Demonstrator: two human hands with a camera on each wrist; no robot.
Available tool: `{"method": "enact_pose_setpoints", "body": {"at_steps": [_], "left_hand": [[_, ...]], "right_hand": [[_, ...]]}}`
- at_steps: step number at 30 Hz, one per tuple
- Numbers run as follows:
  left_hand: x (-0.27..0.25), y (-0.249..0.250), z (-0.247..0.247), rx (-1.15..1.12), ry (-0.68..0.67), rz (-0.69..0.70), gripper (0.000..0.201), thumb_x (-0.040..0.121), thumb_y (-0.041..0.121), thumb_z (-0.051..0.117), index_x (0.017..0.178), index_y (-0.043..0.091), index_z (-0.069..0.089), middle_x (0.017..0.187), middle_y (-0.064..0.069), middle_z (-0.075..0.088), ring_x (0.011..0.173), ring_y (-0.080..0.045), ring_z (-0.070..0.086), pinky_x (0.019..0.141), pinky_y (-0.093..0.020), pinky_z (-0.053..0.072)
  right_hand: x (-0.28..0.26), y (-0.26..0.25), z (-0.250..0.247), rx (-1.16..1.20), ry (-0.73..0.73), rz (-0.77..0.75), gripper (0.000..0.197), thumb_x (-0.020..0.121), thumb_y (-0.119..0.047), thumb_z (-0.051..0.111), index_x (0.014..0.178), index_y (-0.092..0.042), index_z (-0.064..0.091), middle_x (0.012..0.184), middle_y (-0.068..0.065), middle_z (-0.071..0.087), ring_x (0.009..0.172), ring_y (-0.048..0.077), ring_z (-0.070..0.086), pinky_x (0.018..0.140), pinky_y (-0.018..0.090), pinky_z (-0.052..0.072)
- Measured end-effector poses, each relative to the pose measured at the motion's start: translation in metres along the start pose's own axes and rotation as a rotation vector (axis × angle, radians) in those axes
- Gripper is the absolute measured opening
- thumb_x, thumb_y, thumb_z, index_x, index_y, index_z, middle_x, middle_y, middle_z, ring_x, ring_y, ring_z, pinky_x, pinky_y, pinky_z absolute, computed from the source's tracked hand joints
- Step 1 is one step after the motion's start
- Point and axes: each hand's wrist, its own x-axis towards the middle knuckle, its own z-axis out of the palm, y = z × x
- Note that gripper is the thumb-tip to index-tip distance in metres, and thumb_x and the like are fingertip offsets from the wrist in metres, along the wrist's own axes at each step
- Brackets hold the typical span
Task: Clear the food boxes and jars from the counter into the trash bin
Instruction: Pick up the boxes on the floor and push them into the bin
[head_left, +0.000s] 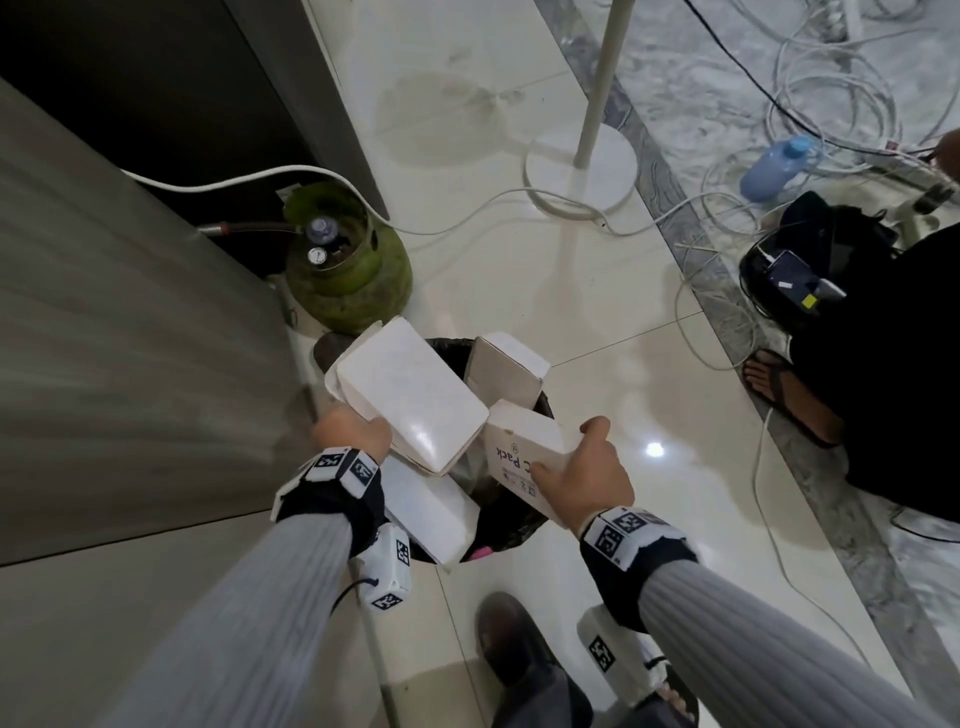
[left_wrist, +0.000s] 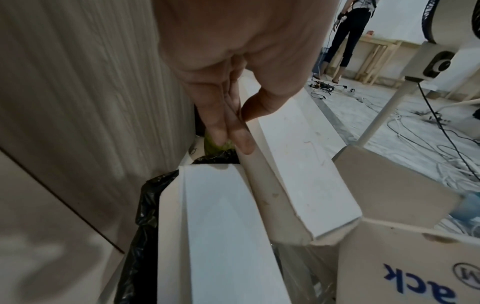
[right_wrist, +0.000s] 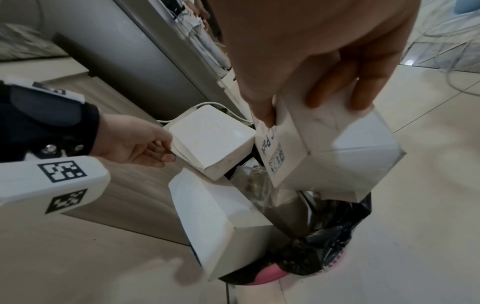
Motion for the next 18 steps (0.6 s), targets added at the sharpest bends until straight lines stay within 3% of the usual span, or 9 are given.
{"method": "enact_pose_setpoints", "body": {"at_steps": [3, 5, 10, 14, 17, 18], "left_hand": [[0.006, 0.000, 0.010, 0.107, -0.037, 0.002, 0.014, 0.082, 0.017, 0.051, 0.077, 0.006, 0.058, 0.100, -0.014, 0.073, 0.093, -0.033, 0.067, 0.073, -0.033, 0.052], [0.012, -0.002, 0.015, 0.154, -0.042, 0.011, 0.016, 0.082, 0.020, 0.050, 0.068, 0.011, 0.050, 0.098, -0.014, 0.072, 0.091, -0.033, 0.067, 0.075, -0.034, 0.053], [0.011, -0.004, 0.018, 0.223, -0.034, 0.035, 0.021, 0.079, 0.024, 0.052, 0.080, 0.004, 0.061, 0.089, -0.014, 0.068, 0.073, -0.030, 0.057, 0.063, -0.029, 0.041], [0.009, -0.013, 0.020, 0.168, -0.010, 0.089, 0.022, 0.081, 0.031, 0.052, 0.083, 0.011, 0.061, 0.092, -0.009, 0.067, 0.082, -0.031, 0.059, 0.075, -0.032, 0.046], [0.000, -0.021, 0.018, 0.092, -0.006, 0.091, 0.014, 0.085, 0.025, 0.054, 0.075, 0.014, 0.056, 0.081, -0.004, 0.058, 0.086, -0.027, 0.054, 0.083, -0.033, 0.044], [-0.004, -0.024, 0.017, 0.071, -0.007, 0.093, 0.012, 0.085, 0.022, 0.053, 0.080, 0.013, 0.058, 0.083, -0.004, 0.057, 0.090, -0.029, 0.054, 0.085, -0.033, 0.043]], "right_hand": [[0.005, 0.004, 0.002, -0.031, 0.009, -0.003, 0.063, 0.075, -0.039, 0.069, 0.118, -0.014, 0.030, 0.109, 0.008, 0.057, 0.089, 0.030, 0.064, 0.066, 0.035, 0.052], [0.007, 0.007, 0.002, -0.041, 0.020, -0.013, 0.064, 0.076, -0.040, 0.069, 0.120, -0.014, 0.031, 0.113, 0.008, 0.055, 0.090, 0.030, 0.064, 0.066, 0.034, 0.051], [0.005, 0.013, 0.003, -0.081, 0.030, -0.083, 0.073, 0.078, -0.046, 0.069, 0.132, -0.015, 0.031, 0.127, 0.006, 0.044, 0.097, 0.029, 0.064, 0.065, 0.030, 0.043], [-0.001, 0.015, 0.002, -0.076, 0.020, -0.094, 0.072, 0.080, -0.050, 0.066, 0.133, -0.016, 0.031, 0.126, 0.006, 0.048, 0.101, 0.028, 0.063, 0.070, 0.033, 0.046], [-0.010, 0.015, -0.002, -0.196, 0.064, -0.132, 0.064, 0.080, -0.056, 0.059, 0.127, -0.018, 0.037, 0.116, 0.003, 0.061, 0.101, 0.028, 0.062, 0.081, 0.037, 0.043], [-0.015, 0.016, -0.004, -0.257, 0.086, -0.158, 0.062, 0.079, -0.057, 0.058, 0.123, -0.018, 0.041, 0.109, 0.001, 0.065, 0.101, 0.029, 0.059, 0.083, 0.038, 0.039]]}}
